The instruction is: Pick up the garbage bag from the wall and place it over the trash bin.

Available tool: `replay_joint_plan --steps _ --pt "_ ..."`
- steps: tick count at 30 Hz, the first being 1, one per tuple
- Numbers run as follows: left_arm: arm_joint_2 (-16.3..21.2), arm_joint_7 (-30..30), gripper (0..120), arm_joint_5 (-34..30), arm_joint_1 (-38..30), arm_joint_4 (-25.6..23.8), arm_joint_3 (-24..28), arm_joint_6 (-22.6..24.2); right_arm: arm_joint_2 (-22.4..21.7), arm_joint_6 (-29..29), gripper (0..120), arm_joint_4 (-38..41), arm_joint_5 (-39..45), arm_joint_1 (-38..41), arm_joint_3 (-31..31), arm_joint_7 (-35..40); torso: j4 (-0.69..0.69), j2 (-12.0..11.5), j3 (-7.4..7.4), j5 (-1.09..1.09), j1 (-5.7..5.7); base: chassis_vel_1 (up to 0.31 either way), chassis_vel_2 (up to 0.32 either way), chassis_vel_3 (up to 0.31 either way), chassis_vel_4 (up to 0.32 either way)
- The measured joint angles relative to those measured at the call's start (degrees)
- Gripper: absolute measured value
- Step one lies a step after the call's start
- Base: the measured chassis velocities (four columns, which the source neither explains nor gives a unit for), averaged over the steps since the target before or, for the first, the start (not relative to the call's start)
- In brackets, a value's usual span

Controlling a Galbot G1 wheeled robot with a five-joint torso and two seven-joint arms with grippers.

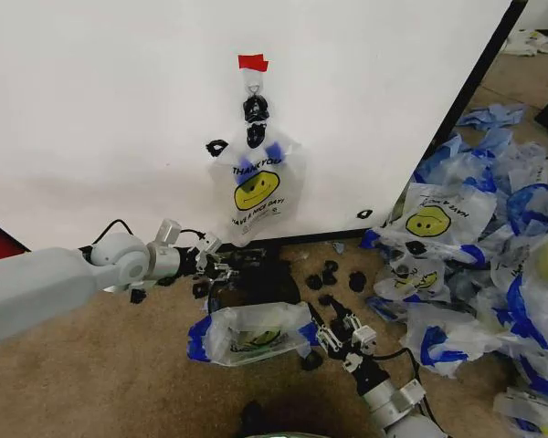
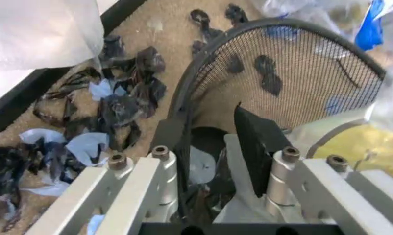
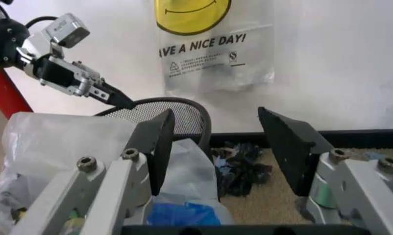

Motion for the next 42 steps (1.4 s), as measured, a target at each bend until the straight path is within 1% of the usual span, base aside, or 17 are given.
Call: replay_joint_plan --steps 3,4,9,14,19,24,36,37,39,40,41,42 --pt "-0.3 0.3 26 0.5 -0.2 0.4 0.2 0.1 0.1 0.0 49 0.0 -0.1 -0.1 0.1 -0.1 0.0 0.0 0.0 0.0 0.0 0.0 0.0 0.0 0.0" --pt "-0.7 1.0 25 1.4 -0.6 1.2 0.5 0.1 0.3 0.1 49 -0.1 -0.1 -0.2 0.2 -0.2 -0.01 0.0 0.0 0.0 0.0 0.0 0.0 0.0 0.0" --pt "-1.0 1.8 23 2.8 -0.5 2.7 0.9 -0.1 0.5 0.3 43 -0.4 -0.4 -0.6 0.4 -0.4 0.0 0.0 0.0 0.0 0.0 0.0 0.0 0.0 0.0" --pt "-0.9 1.8 23 3.0 -0.4 2.4 1.2 -0.2 0.6 0.3 42 -0.4 -0.4 -0.4 0.5 -0.5 0.0 0.0 0.0 -0.02 0.0 0.0 0.0 0.0 0.0" --pt "-1.2 1.6 23 3.0 -0.7 2.0 1.9 -0.4 0.9 0.2 42 -0.4 -0.4 -0.3 0.6 -0.5 0.0 0.0 0.0 0.01 0.0 0.0 0.0 0.0 0.0" --pt "-2.0 1.2 20 2.9 -0.9 1.7 2.5 -0.9 1.2 0.3 41 -0.4 -0.8 -0.9 1.1 -0.5 0.0 0.0 0.0 0.0 0.0 0.0 0.0 0.0 0.0" --pt "-4.3 1.0 19 2.6 -3.1 2.6 4.4 -0.8 1.4 0.7 38 -0.4 -1.1 -2.7 2.7 -0.9 -0.01 0.0 0.0 0.01 0.0 0.0 0.0 0.0 0.0" --pt "-4.4 1.0 18 2.5 -3.1 2.6 4.5 -0.7 1.4 0.7 37 -0.4 -1.1 -2.7 2.8 -0.9 0.0 0.0 0.0 0.01 0.0 0.0 0.0 0.0 0.0" --pt "-4.4 0.8 10 2.5 -3.1 2.7 4.5 -0.7 1.4 0.7 36 -0.4 -1.2 -2.8 2.9 -0.9 0.0 0.0 0.0 -0.01 0.0 0.0 0.0 0.0 0.0" --pt "-4.4 0.8 8 2.5 -3.1 2.7 4.5 -0.8 1.4 0.7 36 -0.3 -1.2 -2.8 2.9 -0.9 0.0 0.0 0.0 -0.01 0.0 0.0 0.0 0.0 0.0" --pt "-4.5 0.5 1 2.5 -3.1 2.7 4.5 -0.9 1.4 0.7 35 -0.3 -1.2 -2.8 2.9 -0.9 0.0 0.0 0.0 0.0 0.0 0.0 0.0 0.0 0.0" --pt "-4.5 0.5 1 2.5 -3.1 2.7 4.5 -0.9 1.4 0.7 35 -0.3 -1.2 -2.8 2.9 -0.9 0.0 0.0 0.0 0.0 0.0 0.0 0.0 0.0 0.0"
